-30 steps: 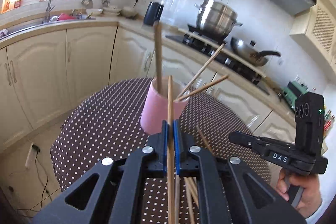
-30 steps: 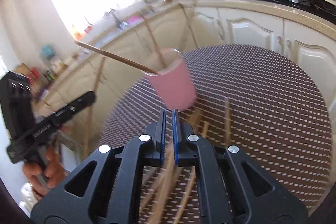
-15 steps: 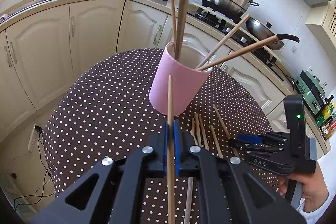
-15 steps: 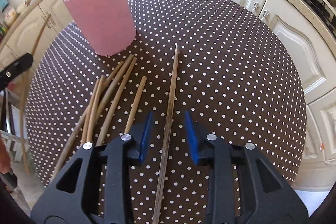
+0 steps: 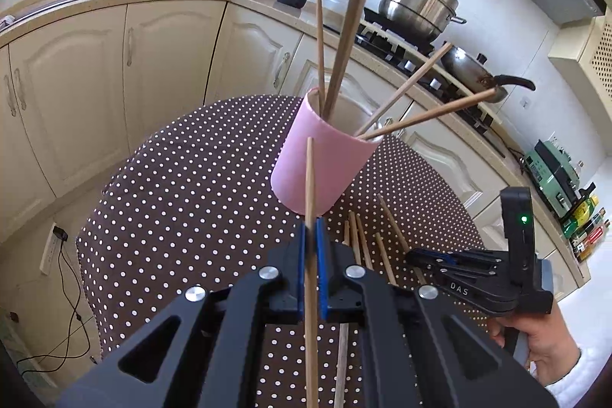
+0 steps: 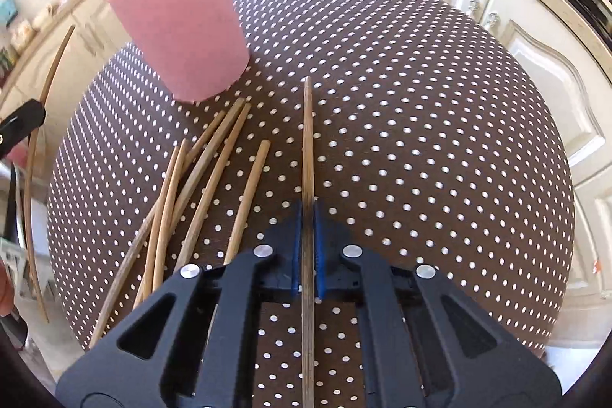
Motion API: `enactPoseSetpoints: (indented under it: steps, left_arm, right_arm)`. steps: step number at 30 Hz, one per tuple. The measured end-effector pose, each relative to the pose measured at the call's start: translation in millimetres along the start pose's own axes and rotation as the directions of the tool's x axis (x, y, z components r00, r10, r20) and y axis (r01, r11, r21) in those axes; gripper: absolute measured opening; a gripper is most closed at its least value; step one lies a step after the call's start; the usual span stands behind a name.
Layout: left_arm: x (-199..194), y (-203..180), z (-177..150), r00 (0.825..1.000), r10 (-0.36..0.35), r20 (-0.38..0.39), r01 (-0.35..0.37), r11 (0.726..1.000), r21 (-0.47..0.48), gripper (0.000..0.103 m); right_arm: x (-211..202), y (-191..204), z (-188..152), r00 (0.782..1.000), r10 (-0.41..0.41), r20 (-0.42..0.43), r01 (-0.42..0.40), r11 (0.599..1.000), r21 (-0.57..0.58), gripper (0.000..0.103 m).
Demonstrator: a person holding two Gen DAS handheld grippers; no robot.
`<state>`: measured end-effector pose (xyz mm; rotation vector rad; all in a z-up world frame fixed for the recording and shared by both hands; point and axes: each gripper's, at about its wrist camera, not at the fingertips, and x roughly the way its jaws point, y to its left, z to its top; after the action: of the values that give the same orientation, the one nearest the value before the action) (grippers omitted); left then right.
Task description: Organize utensils
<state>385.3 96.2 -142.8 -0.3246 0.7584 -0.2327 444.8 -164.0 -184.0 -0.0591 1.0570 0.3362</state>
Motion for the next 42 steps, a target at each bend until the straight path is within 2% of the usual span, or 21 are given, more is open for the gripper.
enactPoseSetpoints:
  steps: [4, 6, 8, 11, 13, 14, 16, 19, 23, 26, 28, 30, 31, 35, 38, 42]
  left_arm:
    - [-19.4, 2.3, 5.3, 0.997, -0.021, 0.074, 0.022, 1.000, -0.012, 0.006]
    - [-33.1, 5.5, 10.1, 0.989, -0.032, 0.144, 0.037, 0.999, -0.037, 0.006]
    - [-48.7, 7.6, 14.3, 0.973, -0.025, 0.231, 0.040, 0.997, -0.060, 0.006]
    - [-72.1, 4.3, 18.5, 0.932, -0.025, 0.362, 0.049, 0.997, -0.057, 0.006]
    - [-87.3, -2.1, 19.3, 0.891, -0.028, 0.453, 0.048, 0.998, -0.032, 0.006]
    - [-95.0, -7.2, 20.0, 0.862, -0.026, 0.506, 0.041, 0.999, -0.019, 0.006]
    - [-102.3, -14.1, 24.0, 0.820, -0.053, 0.570, 0.060, 0.998, 0.007, 0.006]
    - [-103.1, -30.4, 35.6, 0.769, -0.080, 0.634, 0.052, 0.997, 0.063, 0.006]
    - [-88.5, -52.1, 56.7, 0.721, -0.085, 0.687, 0.000, 0.992, 0.123, 0.006]
    - [-67.3, -61.8, 72.7, 0.703, -0.065, 0.708, -0.030, 0.992, 0.121, 0.006]
    - [-55.4, -68.7, 79.9, 0.694, -0.054, 0.718, -0.040, 0.993, 0.114, 0.006]
    - [-40.5, -72.6, 88.7, 0.691, -0.048, 0.721, -0.048, 0.993, 0.112, 0.006]
    - [-33.5, -72.8, 91.9, 0.693, -0.050, 0.720, -0.044, 0.993, 0.111, 0.006]
    - [-8.3, -76.6, 99.6, 0.670, -0.025, 0.742, -0.078, 0.991, 0.104, 0.006]
    - [1.9, -77.6, 102.1, 0.633, 0.009, 0.774, -0.113, 0.990, 0.081, 0.006]
    - [4.9, -78.6, 104.7, 0.605, 0.012, 0.796, -0.114, 0.991, 0.072, 0.006]
  right_arm:
    - [-37.3, -4.5, 1.2, 0.986, 0.075, 0.152, -0.081, 0.996, 0.035, 0.006]
    - [-61.0, -5.2, 3.9, 0.965, 0.101, 0.240, -0.113, 0.993, 0.035, 0.006]
    - [-82.2, -3.4, 7.6, 0.938, 0.131, 0.322, -0.149, 0.988, 0.031, 0.006]
    - [-114.0, -2.6, 16.2, 0.882, 0.177, 0.436, -0.207, 0.978, 0.022, 0.006]
    - [-130.6, 0.0, 24.2, 0.833, 0.204, 0.514, -0.243, 0.970, 0.008, 0.006]
    - [-137.2, -0.3, 28.4, 0.808, 0.221, 0.546, -0.263, 0.965, -0.001, 0.006]
    - [-151.5, 0.1, 36.5, 0.763, 0.245, 0.598, -0.289, 0.957, -0.024, 0.006]
    - [-164.1, 9.7, 51.0, 0.700, 0.267, 0.662, -0.301, 0.951, -0.066, 0.006]
    - [-159.6, 14.4, 81.4, 0.629, 0.284, 0.724, -0.294, 0.949, -0.118, 0.006]
    - [-156.1, 18.9, 95.7, 0.585, 0.305, 0.751, -0.303, 0.942, -0.147, 0.006]
    - [-150.4, 21.9, 101.9, 0.565, 0.314, 0.764, -0.300, 0.940, -0.164, 0.006]
    - [-144.2, 23.6, 110.4, 0.537, 0.319, 0.781, -0.293, 0.939, -0.182, 0.006]
    - [-142.5, 26.2, 112.1, 0.529, 0.324, 0.784, -0.293, 0.937, -0.189, 0.006]
    - [-126.7, 25.7, 124.1, 0.507, 0.302, 0.808, -0.273, 0.945, -0.182, 0.006]
    - [-116.1, 22.3, 126.8, 0.486, 0.296, 0.822, -0.274, 0.945, -0.178, 0.006]
    - [-106.5, 24.9, 127.6, 0.463, 0.320, 0.826, -0.292, 0.935, -0.199, 0.006]
